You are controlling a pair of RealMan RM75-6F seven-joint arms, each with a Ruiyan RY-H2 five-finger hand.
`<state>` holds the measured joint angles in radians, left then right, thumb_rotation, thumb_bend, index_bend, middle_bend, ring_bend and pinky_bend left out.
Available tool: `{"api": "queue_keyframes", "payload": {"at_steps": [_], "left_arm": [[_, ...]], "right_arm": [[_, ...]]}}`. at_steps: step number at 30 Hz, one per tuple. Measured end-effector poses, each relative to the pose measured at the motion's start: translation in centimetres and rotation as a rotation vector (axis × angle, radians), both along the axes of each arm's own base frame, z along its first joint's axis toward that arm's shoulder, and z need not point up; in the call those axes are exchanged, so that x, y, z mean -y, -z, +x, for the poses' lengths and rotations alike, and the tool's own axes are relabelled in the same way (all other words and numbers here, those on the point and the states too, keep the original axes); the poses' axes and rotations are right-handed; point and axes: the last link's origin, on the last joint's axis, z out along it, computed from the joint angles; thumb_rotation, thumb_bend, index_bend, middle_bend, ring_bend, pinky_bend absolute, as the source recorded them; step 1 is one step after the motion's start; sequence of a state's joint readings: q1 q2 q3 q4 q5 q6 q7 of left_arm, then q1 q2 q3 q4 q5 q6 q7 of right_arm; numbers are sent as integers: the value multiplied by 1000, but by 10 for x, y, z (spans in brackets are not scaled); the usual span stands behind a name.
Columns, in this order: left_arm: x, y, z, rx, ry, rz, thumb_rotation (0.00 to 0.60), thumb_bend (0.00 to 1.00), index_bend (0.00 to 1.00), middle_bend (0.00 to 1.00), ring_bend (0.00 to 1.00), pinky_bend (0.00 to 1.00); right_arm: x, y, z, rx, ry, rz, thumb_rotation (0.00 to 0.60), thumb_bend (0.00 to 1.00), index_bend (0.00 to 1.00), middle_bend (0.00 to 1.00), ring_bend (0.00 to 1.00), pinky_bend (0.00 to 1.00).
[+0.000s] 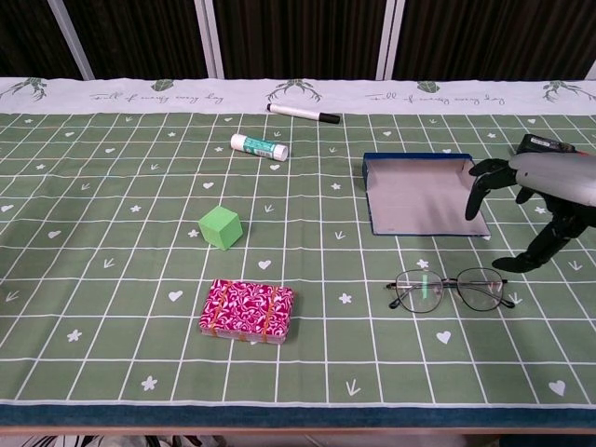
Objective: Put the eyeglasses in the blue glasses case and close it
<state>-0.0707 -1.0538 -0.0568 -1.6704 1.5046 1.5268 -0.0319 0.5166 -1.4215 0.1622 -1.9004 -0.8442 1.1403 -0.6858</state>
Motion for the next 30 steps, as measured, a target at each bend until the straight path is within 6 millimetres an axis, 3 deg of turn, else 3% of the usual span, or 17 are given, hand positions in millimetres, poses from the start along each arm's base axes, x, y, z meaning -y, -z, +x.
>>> {"api": "queue_keyframes", "payload": {"at_steps": [16, 30], "left_arm": [[0, 0, 0, -1, -1, -2, 600, 316, 152, 0, 0, 0], [-1, 1, -1, 0, -3, -6, 600, 315, 152, 0, 0, 0]], "right_arm": [[-1, 28, 8, -3, 21, -22, 600, 312, 416, 26, 69, 199], [-4, 37, 11, -1, 38, -27, 600, 295, 435, 26, 69, 199]]}}
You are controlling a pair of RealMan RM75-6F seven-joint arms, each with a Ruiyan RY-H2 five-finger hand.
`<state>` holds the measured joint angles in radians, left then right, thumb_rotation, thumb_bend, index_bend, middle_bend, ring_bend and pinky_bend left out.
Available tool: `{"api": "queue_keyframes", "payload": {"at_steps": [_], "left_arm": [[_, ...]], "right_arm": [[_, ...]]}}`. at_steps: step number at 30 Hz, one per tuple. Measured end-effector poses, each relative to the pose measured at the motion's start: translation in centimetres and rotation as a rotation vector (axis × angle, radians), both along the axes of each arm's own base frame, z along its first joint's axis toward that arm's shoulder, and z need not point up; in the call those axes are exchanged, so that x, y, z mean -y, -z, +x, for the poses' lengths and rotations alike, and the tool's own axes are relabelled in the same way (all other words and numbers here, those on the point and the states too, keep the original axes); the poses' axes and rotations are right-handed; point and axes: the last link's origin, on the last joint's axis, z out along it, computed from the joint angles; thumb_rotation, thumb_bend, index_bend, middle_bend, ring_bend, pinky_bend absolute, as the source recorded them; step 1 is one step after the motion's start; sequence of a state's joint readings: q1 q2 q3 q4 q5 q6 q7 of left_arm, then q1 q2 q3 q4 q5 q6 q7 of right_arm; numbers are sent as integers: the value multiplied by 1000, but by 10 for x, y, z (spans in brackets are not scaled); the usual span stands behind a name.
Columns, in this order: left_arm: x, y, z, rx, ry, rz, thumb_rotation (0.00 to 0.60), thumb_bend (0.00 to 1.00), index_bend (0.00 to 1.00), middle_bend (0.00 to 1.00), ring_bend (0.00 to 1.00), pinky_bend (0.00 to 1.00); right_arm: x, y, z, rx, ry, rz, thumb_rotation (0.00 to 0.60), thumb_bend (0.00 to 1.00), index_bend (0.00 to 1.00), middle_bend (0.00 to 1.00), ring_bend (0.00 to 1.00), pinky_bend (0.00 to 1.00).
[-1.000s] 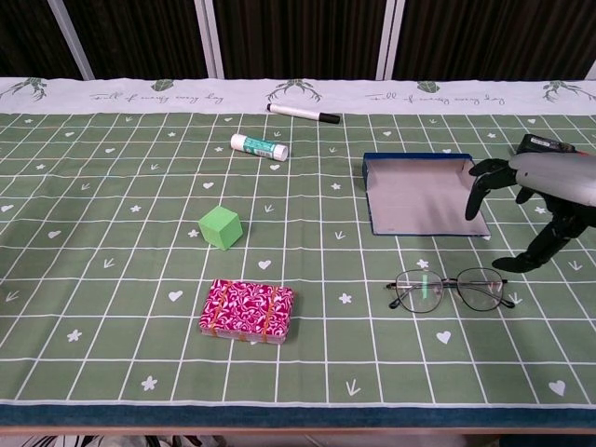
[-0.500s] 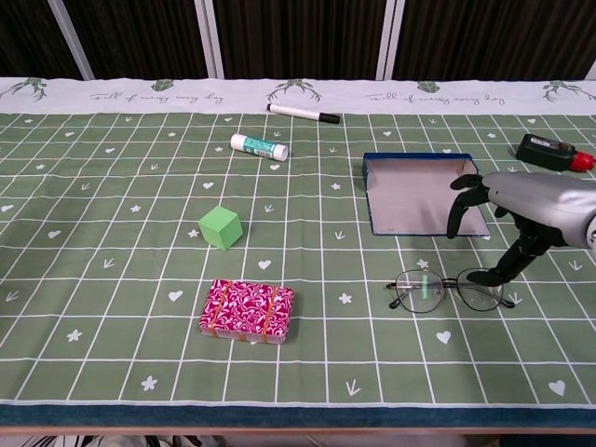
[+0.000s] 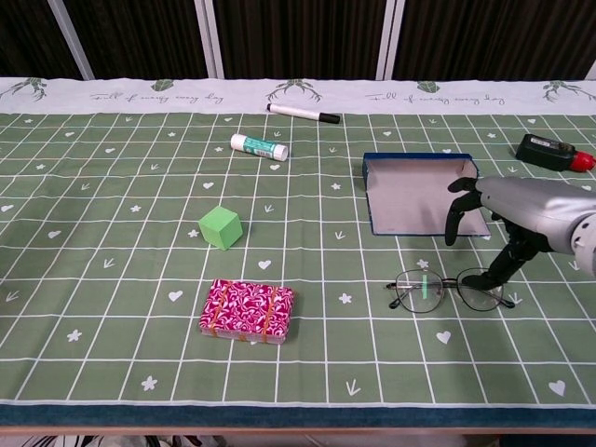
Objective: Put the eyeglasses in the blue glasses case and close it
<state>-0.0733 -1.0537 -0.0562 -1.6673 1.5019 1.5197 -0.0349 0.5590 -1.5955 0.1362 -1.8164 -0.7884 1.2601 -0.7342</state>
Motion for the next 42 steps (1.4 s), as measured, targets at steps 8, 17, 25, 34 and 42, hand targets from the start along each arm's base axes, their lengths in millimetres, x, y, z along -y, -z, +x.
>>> {"api": "queue_keyframes", "payload": {"at_steps": [8, 17, 25, 34, 42], "left_arm": [[0, -1, 0, 3, -1, 2, 600, 315, 152, 0, 0, 0], [0, -1, -1, 2, -2, 2, 600, 316, 152, 0, 0, 0], [0, -1, -1, 3, -3, 4, 600, 316, 152, 0, 0, 0], [-1, -1, -1, 1, -6, 4, 600, 316, 152, 0, 0, 0], [-1, -1, -2, -2, -7, 1, 600, 315, 152, 0, 0, 0]], "right_arm": [[-3, 9, 4, 9, 0, 14, 600, 295, 443, 26, 69, 199], [-2, 18, 5, 4, 3, 17, 600, 307, 473, 26, 70, 199], [-1, 21, 5, 0, 7, 19, 600, 319, 495, 26, 72, 199], [0, 21, 3, -6, 10, 17, 600, 355, 509, 26, 72, 199], [2, 19, 2, -12, 13, 13, 600, 388, 516, 26, 73, 199]]}}
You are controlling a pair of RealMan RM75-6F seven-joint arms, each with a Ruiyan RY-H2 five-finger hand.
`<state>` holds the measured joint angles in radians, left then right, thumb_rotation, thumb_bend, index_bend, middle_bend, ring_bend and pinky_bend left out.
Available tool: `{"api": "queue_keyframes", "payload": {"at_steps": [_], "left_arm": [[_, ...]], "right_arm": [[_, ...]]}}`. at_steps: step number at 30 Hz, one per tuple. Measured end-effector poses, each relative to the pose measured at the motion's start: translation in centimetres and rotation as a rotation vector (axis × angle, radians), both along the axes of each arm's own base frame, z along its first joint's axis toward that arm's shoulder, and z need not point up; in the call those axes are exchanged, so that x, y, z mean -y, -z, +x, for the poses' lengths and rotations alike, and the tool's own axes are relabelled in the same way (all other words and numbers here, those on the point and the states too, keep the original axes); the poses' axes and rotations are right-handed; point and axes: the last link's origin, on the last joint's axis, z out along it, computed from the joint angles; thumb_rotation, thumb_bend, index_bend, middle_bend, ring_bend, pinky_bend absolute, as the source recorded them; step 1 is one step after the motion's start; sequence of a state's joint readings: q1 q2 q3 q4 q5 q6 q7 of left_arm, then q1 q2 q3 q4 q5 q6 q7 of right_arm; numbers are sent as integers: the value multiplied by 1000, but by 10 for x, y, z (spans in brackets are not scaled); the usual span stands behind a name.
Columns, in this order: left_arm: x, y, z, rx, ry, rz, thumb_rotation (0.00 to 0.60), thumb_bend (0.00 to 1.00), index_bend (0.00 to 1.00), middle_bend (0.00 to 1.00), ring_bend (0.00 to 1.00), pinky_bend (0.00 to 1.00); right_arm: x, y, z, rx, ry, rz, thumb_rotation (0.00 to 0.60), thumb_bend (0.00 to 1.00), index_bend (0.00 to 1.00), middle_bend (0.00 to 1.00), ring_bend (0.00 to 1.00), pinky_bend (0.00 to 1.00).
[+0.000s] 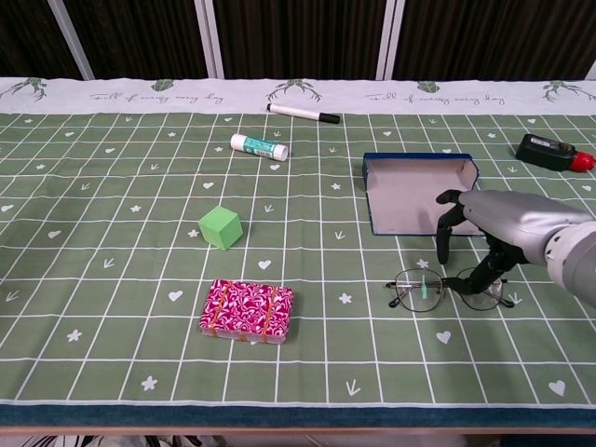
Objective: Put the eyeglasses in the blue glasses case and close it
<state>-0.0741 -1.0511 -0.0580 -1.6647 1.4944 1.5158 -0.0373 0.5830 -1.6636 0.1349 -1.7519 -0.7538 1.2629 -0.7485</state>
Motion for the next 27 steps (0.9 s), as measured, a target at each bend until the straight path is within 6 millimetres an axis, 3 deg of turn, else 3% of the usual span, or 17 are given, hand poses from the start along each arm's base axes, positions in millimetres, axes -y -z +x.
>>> {"api": "queue_keyframes", "payload": {"at_steps": [27], "left_arm": [[0, 0, -1, 0, -3, -1, 600, 316, 152, 0, 0, 0]], "right_arm": [[-1, 3, -2, -3, 10, 19, 600, 451, 554, 26, 73, 199]]}}
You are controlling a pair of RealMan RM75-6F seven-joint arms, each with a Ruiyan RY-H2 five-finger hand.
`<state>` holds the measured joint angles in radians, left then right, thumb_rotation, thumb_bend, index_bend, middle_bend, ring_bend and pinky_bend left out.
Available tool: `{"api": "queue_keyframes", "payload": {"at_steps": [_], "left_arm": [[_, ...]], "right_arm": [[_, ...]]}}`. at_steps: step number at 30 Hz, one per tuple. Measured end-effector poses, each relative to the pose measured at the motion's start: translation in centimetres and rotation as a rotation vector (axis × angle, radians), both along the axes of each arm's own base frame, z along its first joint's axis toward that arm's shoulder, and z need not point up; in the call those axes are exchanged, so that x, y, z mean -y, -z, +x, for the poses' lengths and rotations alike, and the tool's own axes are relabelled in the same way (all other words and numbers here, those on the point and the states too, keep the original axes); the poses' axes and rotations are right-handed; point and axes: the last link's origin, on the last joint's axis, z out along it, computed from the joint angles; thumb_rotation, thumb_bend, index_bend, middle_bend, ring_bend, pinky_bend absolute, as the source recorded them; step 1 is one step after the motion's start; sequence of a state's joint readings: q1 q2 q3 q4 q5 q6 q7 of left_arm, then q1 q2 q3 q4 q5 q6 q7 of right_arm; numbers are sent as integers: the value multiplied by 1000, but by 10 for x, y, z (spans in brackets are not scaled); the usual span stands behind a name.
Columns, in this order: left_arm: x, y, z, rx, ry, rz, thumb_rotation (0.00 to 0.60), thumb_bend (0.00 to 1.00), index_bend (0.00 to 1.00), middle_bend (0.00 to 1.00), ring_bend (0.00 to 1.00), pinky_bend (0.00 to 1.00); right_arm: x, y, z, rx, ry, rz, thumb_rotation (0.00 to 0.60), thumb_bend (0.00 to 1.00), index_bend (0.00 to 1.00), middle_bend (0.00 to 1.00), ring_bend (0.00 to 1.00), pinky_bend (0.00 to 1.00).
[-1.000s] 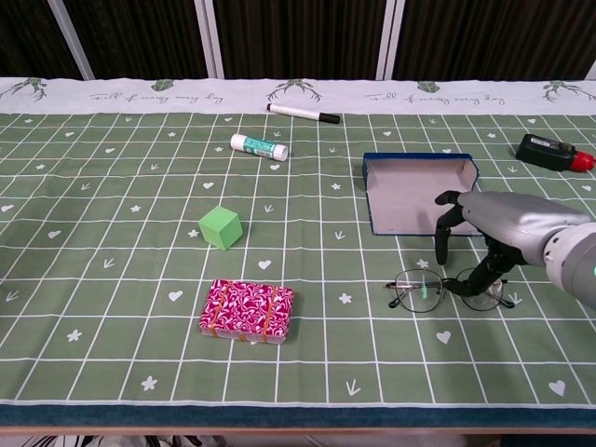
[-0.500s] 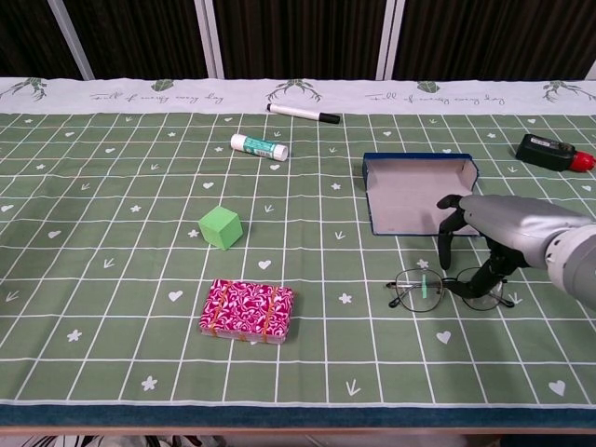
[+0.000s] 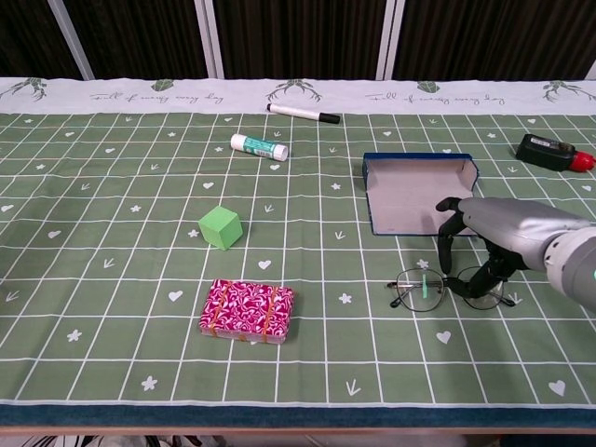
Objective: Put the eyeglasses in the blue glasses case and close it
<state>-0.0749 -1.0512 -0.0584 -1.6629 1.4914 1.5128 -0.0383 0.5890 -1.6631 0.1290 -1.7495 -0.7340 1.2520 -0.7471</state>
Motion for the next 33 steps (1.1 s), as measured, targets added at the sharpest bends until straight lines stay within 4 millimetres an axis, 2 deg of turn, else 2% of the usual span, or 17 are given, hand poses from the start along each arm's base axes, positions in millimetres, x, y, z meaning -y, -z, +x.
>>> {"api": "queue_keyframes", "payload": {"at_steps": [25, 33], "left_arm": [[0, -1, 0, 3, -3, 2, 600, 316, 152, 0, 0, 0], [0, -1, -1, 2, -4, 5, 600, 316, 152, 0, 0, 0]], "right_arm": [[-2, 4, 4, 30, -2, 24, 600, 507, 610, 31, 77, 199], [3, -2, 6, 52, -3, 20, 600, 507, 610, 31, 76, 199]]}}
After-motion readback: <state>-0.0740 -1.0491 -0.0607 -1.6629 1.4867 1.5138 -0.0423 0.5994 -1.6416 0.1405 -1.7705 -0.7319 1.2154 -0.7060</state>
